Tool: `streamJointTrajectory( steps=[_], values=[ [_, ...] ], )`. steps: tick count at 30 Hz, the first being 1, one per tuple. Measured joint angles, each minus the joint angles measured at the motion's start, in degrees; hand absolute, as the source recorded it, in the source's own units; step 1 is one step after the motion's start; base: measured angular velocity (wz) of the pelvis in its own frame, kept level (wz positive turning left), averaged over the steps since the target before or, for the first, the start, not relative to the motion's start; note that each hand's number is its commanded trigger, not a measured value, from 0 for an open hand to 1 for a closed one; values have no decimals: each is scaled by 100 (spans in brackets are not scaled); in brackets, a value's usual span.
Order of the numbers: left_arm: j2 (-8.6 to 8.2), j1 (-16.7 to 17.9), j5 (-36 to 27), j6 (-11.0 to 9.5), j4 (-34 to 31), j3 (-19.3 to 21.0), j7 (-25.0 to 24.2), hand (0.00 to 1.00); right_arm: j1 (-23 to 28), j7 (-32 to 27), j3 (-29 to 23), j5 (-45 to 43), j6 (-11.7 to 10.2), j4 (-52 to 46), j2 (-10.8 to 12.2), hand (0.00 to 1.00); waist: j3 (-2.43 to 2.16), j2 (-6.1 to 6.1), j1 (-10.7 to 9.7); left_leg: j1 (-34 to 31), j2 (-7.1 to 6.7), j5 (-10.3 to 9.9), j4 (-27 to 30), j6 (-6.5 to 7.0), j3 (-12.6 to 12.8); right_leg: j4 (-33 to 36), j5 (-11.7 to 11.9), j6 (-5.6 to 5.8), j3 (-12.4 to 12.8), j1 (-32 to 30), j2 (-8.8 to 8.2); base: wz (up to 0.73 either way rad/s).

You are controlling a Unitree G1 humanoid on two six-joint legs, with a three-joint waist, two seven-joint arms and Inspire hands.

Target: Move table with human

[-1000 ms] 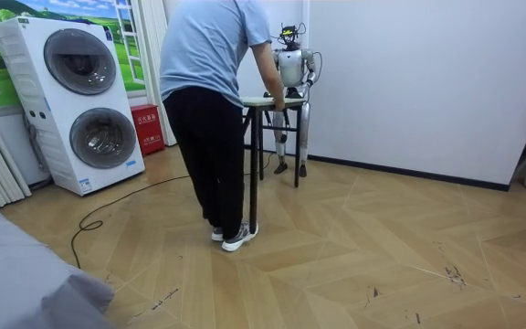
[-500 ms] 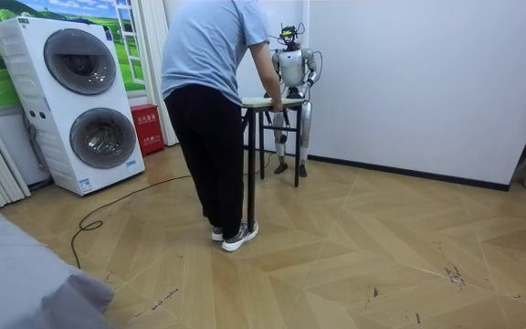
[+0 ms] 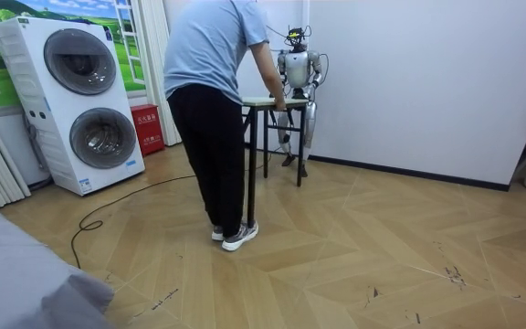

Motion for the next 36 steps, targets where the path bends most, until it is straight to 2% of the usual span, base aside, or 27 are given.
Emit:
streamJointTrajectory(
  steps=[2,4,7,13,15,18,21,22,23,24,25,26,27,28,29,31,33,34,36],
  values=[
    [29,5,3,-16,0,1,5,100,-4,0,1,0,-5,45,42,100,4,-24,13,-31,94,145,-57,-5,-30,-159,104,-108,-36,-10,140,0],
    [34,10,2,-28,-1,-4,10,100,-1,-3,-4,7,-8,70,76,100,5,-34,24,-69,173,225,-65,-13,-70,-268,175,-168,-90,11,243,4],
    [73,21,3,-40,-5,-27,10,100,22,-3,-4,17,-9,84,96,100,4,-36,9,-115,222,376,-150,-19,-154,-308,222,-231,-152,-7,344,11],
    [60,88,1,-130,-4,-118,9,100,24,-2,9,17,-4,125,99,100,4,-35,56,-110,299,454,-142,-87,-287,-390,268,-326,-186,77,468,4],
    [60,94,1,-131,-5,-115,9,100,20,-3,12,11,4,125,99,100,3,-33,154,-110,359,459,-107,-107,-310,-390,281,-352,-126,71,503,-8],
    [63,98,-2,-137,-5,-129,10,100,17,-6,14,10,-1,136,102,100,3,-9,220,-116,367,490,-53,-161,-418,-413,276,-402,-137,125,579,9],
    [57,119,-26,-144,-5,-170,10,100,-13,-31,9,7,-7,130,32,100,-2,63,275,-109,330,635,-129,-341,-793,-513,326,-519,-215,190,675,12],
    [19,119,-26,-170,-5,-180,10,100,-38,-33,0,-13,-10,117,-4,100,-8,102,306,-85,217,830,-351,-507,-1105,-649,403,-577,-300,196,691,14],
    [-35,124,-26,-234,-4,-177,10,100,-55,-33,-6,-55,-14,82,-55,100,-13,132,279,-28,119,968,-555,-678,-1334,-803,476,-621,-493,210,603,19],
    [-49,148,-27,-272,-4,-180,9,100,-71,-37,-5,-72,-3,81,-84,100,-12,147,255,-5,93,867,-440,-657,-1360,-839,501,-625,-611,238,554,23],
    [-77,243,-36,-315,-5,-181,7,100,-73,-75,13,-80,54,82,-123,100,-7,175,197,141,103,340,67,-590,-1342,-895,521,-607,-966,383,445,30],
    [-94,283,-67,-323,-2,-185,7,100,-71,-104,13,-100,88,79,-145,100,-9,254,131,311,123,-107,460,-668,-1347,-897,515,-599,-1102,476,437,40],
    [-107,283,-74,-316,1,-187,7,100,-84,-112,8,-115,88,73,-144,100,-12,301,70,358,151,-255,561,-689,-1352,-877,499,-589,-1173,517,451,56],
    [-150,273,-75,-310,2,-169,7,100,-152,-121,3,-121,91,70,-152,100,6,388,-41,409,136,-326,473,-705,-1427,-819,478,-563,-1271,515,478,56],
    [-156,277,-78,-301,3,-142,7,100,-207,-158,2,-169,121,70,-170,100,23,418,-121,464,53,-316,284,-669,-1446,-765,462,-535,-1273,507,479,51],
    [-158,276,-80,-276,3,-115,7,100,-204,-162,-10,-236,117,54,-158,100,22,416,-174,543,-50,-261,27,-587,-1528,-703,444,-505,-1182,488,452,40],
    [-160,276,-80,-273,1,-115,7,100,-200,-170,-15,-239,121,50,-151,100,22,416,-164,565,-94,-249,-26,-572,-1542,-605,410,-447,-1057,464,417,28],
    [-168,276,-80,-279,1,-115,7,100,-200,-184,-6,-245,114,35,-143,100,22,417,-159,569,-145,-249,-42,-570,-1572,-522,373,-398,-1064,449,369,18],
    [-170,276,-102,-283,1,-118,7,100,-200,-202,17,-244,86,14,-149,100,22,414,-93,584,-192,-240,-84,-548,-1578,-347,359,-376,-1064,405,316,24]
  ],
)
